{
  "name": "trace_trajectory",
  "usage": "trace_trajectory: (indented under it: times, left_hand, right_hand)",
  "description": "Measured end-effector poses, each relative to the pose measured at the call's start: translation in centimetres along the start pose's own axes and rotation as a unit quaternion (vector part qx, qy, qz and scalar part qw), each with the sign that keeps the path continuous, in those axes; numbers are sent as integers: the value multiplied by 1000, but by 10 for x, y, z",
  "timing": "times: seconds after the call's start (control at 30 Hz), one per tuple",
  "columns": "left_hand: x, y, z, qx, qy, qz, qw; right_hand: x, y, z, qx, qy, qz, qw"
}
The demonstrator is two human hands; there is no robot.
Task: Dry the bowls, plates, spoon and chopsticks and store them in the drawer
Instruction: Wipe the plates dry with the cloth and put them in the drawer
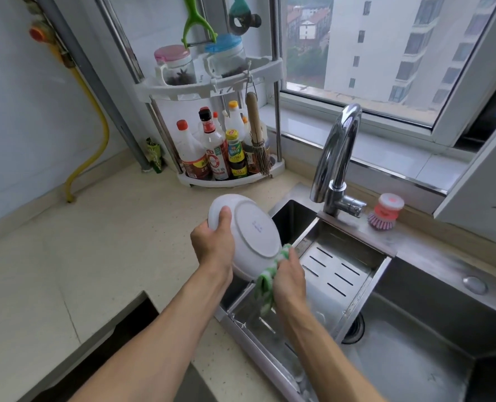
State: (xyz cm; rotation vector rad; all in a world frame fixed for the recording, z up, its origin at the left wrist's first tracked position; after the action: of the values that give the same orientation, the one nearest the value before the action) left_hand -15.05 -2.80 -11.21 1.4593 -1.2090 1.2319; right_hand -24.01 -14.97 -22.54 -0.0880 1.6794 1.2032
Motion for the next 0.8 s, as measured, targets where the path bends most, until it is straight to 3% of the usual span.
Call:
trace_trajectory:
  times: [0.1,0.2,0.33,0.4,0.47,0.6,0.7,0.8]
  left_hand:
    - [-2,1,-3,-57,-35,31,997]
    - [1,2,-2,-168,-38,78,982]
    - [5,14,8,-315,-123,163,927]
    - [8,17,5,-318,-150,192,916]
    - [11,16,-1,-316,-166,210,910]
    - [18,20,-21,-343,-214,255,878]
    - [22,32,-38,-402,-293,338,799]
    - [21,42,-61,-409,-411,436,688]
  right_hand:
    - [6,1,-8,14,-47,67,997]
    - [-10,-16,-25,14,-98,109,989]
    - [-80,-10,-25,-20,16,-18,1000]
    - [-107,8,-11,-52,98,-105,988]
    - [-108,17,-1,-78,112,-132,982]
    - [-78,8,5,-91,95,-5,991]
    - [-57,9,17,-161,121,97,975]
    - [-51,14,30,-169,169,89,967]
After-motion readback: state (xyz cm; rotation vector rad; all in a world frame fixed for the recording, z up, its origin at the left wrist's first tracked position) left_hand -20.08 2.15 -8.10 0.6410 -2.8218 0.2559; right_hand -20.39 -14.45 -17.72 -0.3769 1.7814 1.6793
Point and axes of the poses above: each hand's wrist, its own y-axis away from the middle knuckle, its own z-axis out of the palm, x = y × z, the point moved 7 cm from there along -y, towards the middle knuckle, and after that the axes turned 12 degrees about z, right-handed, at the moved point
